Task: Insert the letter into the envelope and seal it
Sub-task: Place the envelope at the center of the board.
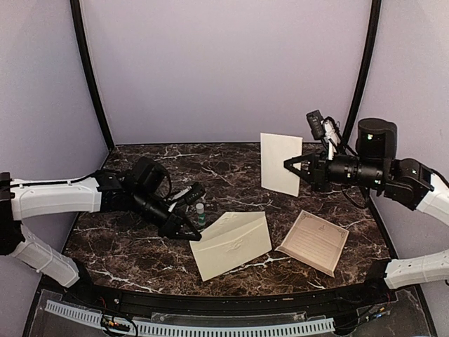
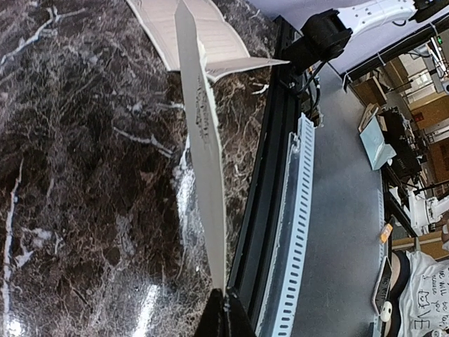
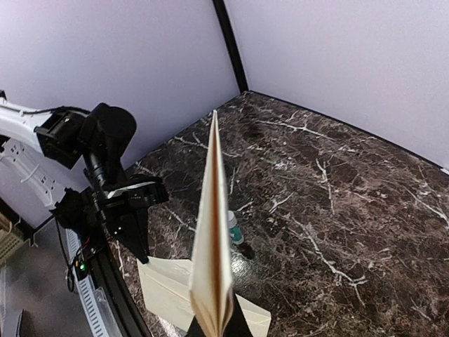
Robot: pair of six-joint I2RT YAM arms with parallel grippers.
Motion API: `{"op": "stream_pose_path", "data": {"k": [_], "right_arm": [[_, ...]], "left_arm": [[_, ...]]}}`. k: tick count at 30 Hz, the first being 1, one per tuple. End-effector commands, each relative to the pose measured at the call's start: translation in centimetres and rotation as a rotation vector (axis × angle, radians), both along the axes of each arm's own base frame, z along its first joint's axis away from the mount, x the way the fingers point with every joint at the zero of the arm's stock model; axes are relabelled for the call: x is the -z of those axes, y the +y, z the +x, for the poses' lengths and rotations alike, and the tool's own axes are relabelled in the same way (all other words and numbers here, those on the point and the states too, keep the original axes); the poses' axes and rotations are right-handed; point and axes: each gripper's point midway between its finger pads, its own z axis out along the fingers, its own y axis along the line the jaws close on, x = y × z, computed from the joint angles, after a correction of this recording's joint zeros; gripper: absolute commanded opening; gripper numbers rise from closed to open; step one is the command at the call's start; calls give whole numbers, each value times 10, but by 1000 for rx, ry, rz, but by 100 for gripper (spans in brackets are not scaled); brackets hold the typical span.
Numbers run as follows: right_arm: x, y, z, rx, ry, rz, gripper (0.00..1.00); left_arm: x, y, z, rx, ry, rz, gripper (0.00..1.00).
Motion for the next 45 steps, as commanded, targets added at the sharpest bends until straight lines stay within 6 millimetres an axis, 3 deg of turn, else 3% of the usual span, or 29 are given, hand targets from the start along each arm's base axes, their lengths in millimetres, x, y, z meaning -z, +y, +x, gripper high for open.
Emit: {"op": "stream_pose_path", "data": {"k": [1, 5, 13, 18, 24, 31, 36, 41, 43, 45], "right_arm": [[29, 29, -34, -280, 100, -85, 0], [57, 45, -50, -410, 132, -152, 0], [93, 64, -71, -594, 78, -207, 0], [118, 68, -64, -594, 62, -239, 0], [130, 68, -54, -558, 42, -273, 0], [129, 60, -37, -436, -14, -277, 0], [131, 51, -28, -347, -17, -272, 0], [140, 44, -29, -323, 12, -280, 0], [143, 41, -27, -296, 25, -291, 0], [147, 37, -22, -257, 51, -292, 0]], "left_arm": [[17, 5, -7, 90, -18, 59, 0], [27, 4, -3, 120, -39, 88, 0], [40, 1, 3, 150, -57, 119, 0], [33, -2, 2, 182, -77, 101, 0], [23, -7, -1, 215, -83, 83, 0], [47, -12, 17, 196, -130, 227, 0], [55, -25, 31, 195, -192, 278, 9], [62, -27, 54, 112, -259, 331, 37], [53, -28, 61, 53, -296, 305, 42], [26, -30, 62, -14, -322, 218, 47]]}}
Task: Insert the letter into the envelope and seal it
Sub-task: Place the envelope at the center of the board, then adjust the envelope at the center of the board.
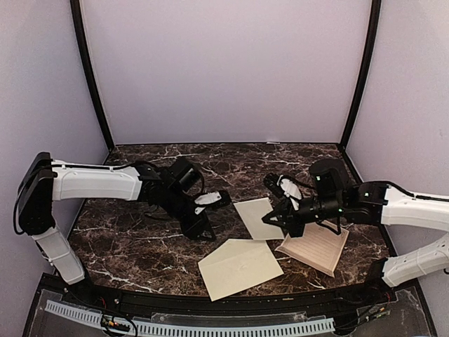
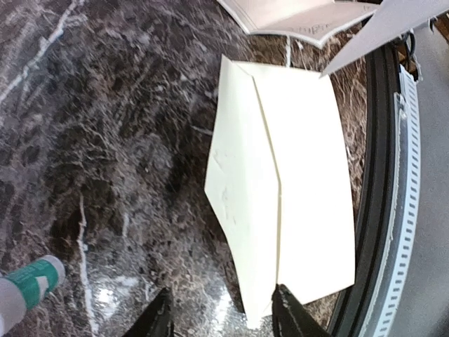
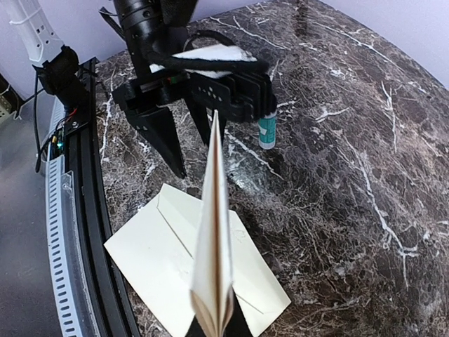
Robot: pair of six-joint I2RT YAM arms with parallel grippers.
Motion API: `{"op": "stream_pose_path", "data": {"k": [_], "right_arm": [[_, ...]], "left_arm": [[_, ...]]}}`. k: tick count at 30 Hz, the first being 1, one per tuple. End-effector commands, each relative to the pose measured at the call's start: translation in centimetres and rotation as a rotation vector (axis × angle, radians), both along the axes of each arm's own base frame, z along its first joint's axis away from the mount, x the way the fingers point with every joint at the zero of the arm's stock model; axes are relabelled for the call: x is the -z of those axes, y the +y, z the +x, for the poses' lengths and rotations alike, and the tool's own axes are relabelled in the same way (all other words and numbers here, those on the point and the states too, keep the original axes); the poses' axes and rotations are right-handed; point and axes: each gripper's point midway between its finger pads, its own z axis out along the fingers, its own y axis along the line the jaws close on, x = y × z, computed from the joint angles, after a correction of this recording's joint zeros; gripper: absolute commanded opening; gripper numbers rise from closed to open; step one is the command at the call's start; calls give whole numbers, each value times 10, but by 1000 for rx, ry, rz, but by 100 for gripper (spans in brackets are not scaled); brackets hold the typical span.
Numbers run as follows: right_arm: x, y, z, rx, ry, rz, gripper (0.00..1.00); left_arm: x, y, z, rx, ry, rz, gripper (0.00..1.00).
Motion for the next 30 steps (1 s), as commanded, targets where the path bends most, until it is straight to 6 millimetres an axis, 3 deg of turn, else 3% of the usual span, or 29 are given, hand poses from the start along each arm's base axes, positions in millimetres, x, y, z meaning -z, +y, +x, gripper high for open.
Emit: {"op": "stream_pose_path", "data": {"k": [1, 3, 5, 9, 10, 12, 15, 24, 30], "right_arm": [[2, -8, 14, 111, 13, 7, 0], [8, -14, 23, 167, 38, 1, 0], [11, -18, 29, 212, 72, 11, 0], [12, -21, 31, 252, 113, 41, 0], [11, -21, 30, 252, 117, 50, 0], [7, -20, 29, 254, 123, 78, 0], [-1, -18, 27, 242, 132, 117, 0], [-17, -30, 23, 293, 137, 176, 0], [-25, -36, 19, 308, 135, 217, 0]], "left_arm": [[-48, -5, 11, -117, -95, -155, 50], [-67, -9, 9, -180, -69, -250, 53], [-70, -5, 3, -270, -9, -283, 54], [-52, 1, -22, -397, 91, -299, 59], [-40, 4, -33, -423, 138, -282, 60], [-31, 4, -36, -464, 180, -294, 62], [-36, -7, -27, -482, 181, -312, 64], [-10, -43, 9, -465, 129, -172, 65], [11, -59, 17, -444, 165, -131, 66]]}}
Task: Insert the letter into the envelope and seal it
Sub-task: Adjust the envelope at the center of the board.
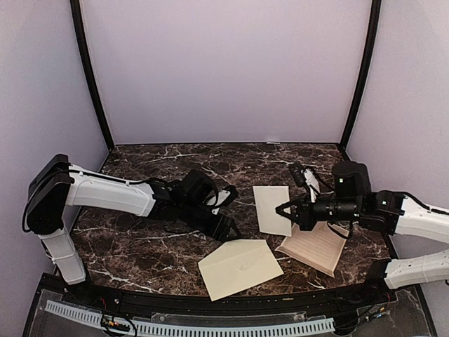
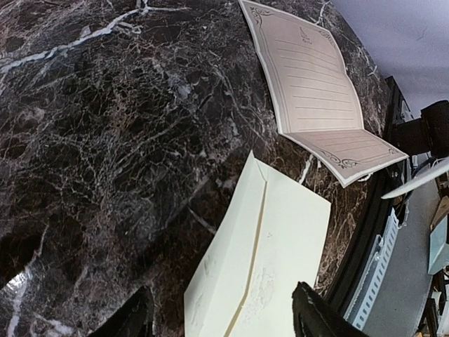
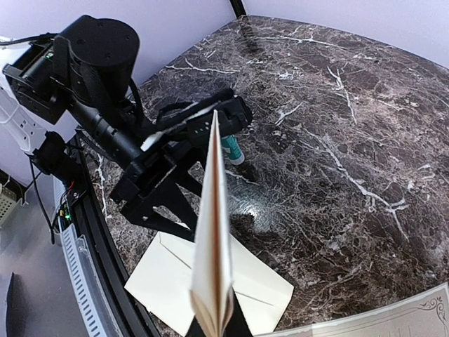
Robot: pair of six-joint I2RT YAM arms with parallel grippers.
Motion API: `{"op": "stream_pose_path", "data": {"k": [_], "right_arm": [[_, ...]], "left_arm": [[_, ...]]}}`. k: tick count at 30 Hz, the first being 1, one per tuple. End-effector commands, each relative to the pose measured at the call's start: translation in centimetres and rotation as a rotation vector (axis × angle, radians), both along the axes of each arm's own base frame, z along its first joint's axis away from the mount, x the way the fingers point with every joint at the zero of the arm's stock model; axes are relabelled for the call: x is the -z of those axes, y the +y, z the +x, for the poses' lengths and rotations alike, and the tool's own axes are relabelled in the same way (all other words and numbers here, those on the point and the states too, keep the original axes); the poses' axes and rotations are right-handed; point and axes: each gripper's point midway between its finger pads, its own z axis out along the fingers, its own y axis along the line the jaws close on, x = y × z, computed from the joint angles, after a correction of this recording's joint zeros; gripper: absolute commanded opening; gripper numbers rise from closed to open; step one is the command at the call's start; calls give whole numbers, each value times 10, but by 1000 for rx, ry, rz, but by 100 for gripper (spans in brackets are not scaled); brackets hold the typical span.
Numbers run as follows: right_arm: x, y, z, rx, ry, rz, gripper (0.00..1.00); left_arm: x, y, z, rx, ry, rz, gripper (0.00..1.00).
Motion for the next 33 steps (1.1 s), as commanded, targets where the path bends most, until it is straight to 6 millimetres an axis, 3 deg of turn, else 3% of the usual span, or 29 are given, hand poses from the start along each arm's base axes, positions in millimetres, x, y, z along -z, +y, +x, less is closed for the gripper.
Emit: {"op": "stream_pose_path", "data": {"k": [1, 7, 13, 19, 27, 33], "right_arm": [[-11, -3, 2, 32, -13, 54, 0], [-11, -6, 0, 39, -11, 57, 0], [-14, -7, 0, 45, -17, 71, 0], [-12, -7, 1, 46, -14, 67, 0], [-11, -8, 2, 55, -18, 67, 0], [-17, -5, 4, 57, -27, 90, 0]], "left_arm": [[7, -6, 5, 23, 17, 28, 66], [16, -18, 5, 57, 59, 22, 65], [31, -17, 3, 74, 89, 56, 57], [32, -17, -2, 91, 112, 64, 39], [28, -10, -11, 111, 118, 59, 4], [9, 5, -2, -6, 64, 35, 0]]}}
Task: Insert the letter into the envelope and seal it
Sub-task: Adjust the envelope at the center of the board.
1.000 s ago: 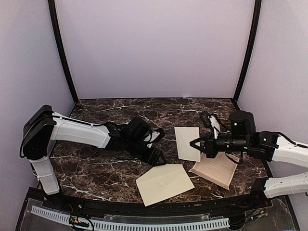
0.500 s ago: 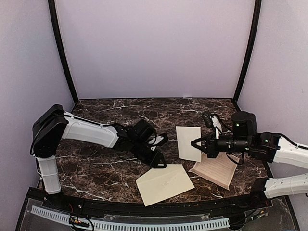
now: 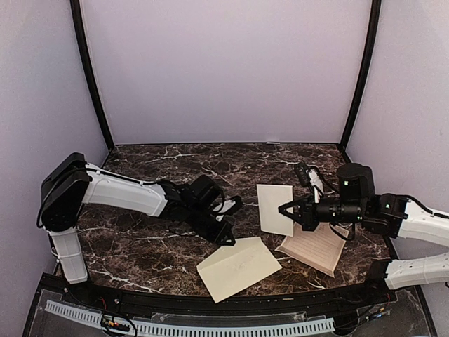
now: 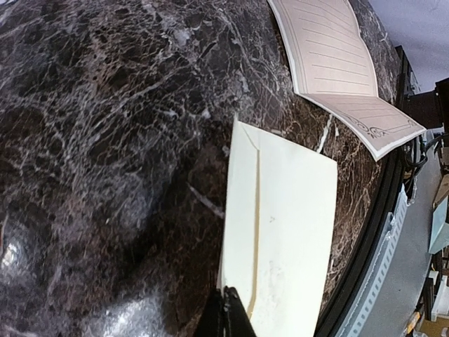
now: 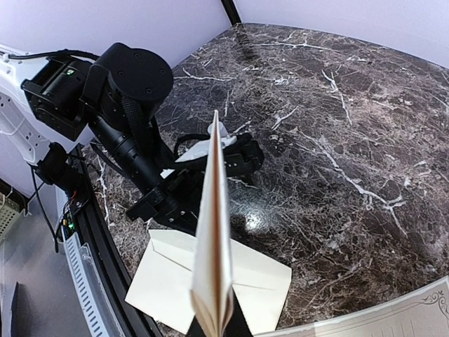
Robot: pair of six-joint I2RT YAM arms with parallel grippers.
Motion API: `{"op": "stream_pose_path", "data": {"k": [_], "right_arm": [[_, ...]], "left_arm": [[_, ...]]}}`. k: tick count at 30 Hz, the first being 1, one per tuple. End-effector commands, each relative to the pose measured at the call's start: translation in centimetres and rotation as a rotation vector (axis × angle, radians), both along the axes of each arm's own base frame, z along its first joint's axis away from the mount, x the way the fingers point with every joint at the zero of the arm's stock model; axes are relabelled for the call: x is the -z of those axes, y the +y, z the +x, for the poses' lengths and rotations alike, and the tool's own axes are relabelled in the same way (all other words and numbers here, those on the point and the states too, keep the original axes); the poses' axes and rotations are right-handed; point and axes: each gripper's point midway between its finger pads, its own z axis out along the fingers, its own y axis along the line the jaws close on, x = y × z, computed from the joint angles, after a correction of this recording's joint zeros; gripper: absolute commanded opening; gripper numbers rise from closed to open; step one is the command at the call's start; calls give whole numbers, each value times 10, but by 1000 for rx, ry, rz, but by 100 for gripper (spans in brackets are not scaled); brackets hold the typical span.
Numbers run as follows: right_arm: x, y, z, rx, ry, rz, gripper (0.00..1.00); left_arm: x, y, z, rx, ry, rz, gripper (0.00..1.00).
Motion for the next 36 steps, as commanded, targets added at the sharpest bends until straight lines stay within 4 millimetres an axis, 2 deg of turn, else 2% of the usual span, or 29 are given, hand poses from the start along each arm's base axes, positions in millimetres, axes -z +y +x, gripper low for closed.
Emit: {"op": "stream_pose_path", "data": {"k": [1, 5, 6, 7, 8, 9, 14, 19, 24, 25, 28, 29, 30, 33, 36], "right_arm": [[-14, 3, 7, 22, -30, 53, 0], [-21, 5, 12, 46, -23, 70, 0], [-22, 6, 13, 51, -19, 73, 0], [-24, 7, 15, 56, -17, 78, 0], [-25, 8, 16, 59, -14, 84, 0], [-26, 9, 16, 61, -13, 90, 0], [-28, 13, 20, 77, -2, 114, 0], [-24, 19, 20, 81, 19, 120, 0], [-25, 25, 18, 69, 36, 149, 0], [-26, 26, 17, 62, 37, 157, 0], [-33, 26, 14, 50, 31, 190, 0], [-35, 26, 13, 44, 29, 199, 0], [-37, 26, 11, 37, 28, 208, 0], [-42, 26, 6, 15, 22, 241, 0], [-49, 28, 0, -21, 19, 285, 0]], "left_arm": [[-33, 17, 7, -131, -50, -56, 0], [-47, 36, 15, -357, -47, -162, 0], [-41, 42, 16, -401, -53, -196, 0], [-52, 45, 17, -463, -25, -246, 0], [-48, 53, 18, -508, -30, -265, 0], [-53, 55, 17, -554, -4, -298, 0], [-56, 72, 18, -724, 17, -384, 0], [-54, 89, 20, -849, 6, -416, 0], [-47, 95, 15, -869, 30, -406, 1], [-44, 95, 12, -861, 43, -403, 6], [-38, 96, 6, -848, 73, -390, 36], [-34, 99, 3, -844, 80, -370, 41], [-38, 101, 2, -842, 78, -377, 49], [-47, 116, -2, -850, 42, -362, 64], [-69, 126, 1, -812, -68, -354, 70]]}}
